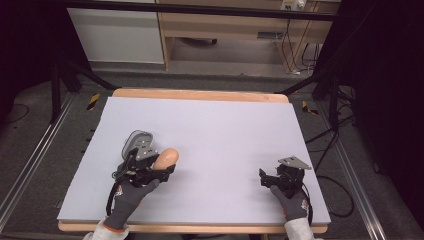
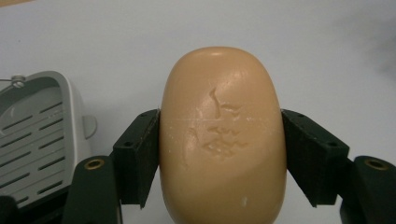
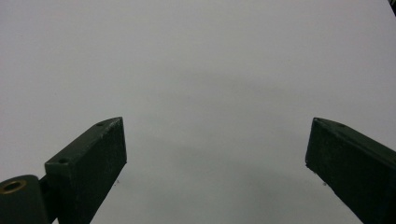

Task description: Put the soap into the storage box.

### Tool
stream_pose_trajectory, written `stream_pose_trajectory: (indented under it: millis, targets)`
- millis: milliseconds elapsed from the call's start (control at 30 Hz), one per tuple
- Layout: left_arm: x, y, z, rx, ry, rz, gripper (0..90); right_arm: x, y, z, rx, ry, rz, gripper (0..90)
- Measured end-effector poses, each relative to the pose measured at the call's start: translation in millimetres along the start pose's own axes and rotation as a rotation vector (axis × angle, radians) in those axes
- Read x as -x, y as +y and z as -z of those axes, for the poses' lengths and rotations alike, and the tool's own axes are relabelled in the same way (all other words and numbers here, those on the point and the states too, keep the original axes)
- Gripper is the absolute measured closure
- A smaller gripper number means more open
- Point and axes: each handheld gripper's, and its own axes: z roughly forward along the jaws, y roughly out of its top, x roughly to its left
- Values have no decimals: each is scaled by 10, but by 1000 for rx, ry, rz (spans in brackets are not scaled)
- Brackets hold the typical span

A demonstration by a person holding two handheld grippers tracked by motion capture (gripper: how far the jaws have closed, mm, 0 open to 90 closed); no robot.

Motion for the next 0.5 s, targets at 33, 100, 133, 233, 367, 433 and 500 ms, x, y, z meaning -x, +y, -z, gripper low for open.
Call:
stream_pose_trajectory:
  millis: [33,100,133,233,367,433,500]
  targets:
    - [-19,4,10,2,5,3,315,0,0,0,-1,1,2,55]
    - [-87,17,40,11,12,16,315,1,3,-4,2,0,-3,55]
    - [-87,17,40,11,12,16,315,1,3,-4,2,0,-3,55]
    - [-189,32,78,25,27,36,315,-4,5,-7,-1,1,1,56]
    - [-265,38,103,32,38,53,315,-16,9,-10,-2,4,2,55]
    - [-331,46,128,38,52,64,315,-19,9,-11,-2,3,5,55]
    - [-354,47,138,41,54,67,315,-21,9,-11,-3,4,5,56]
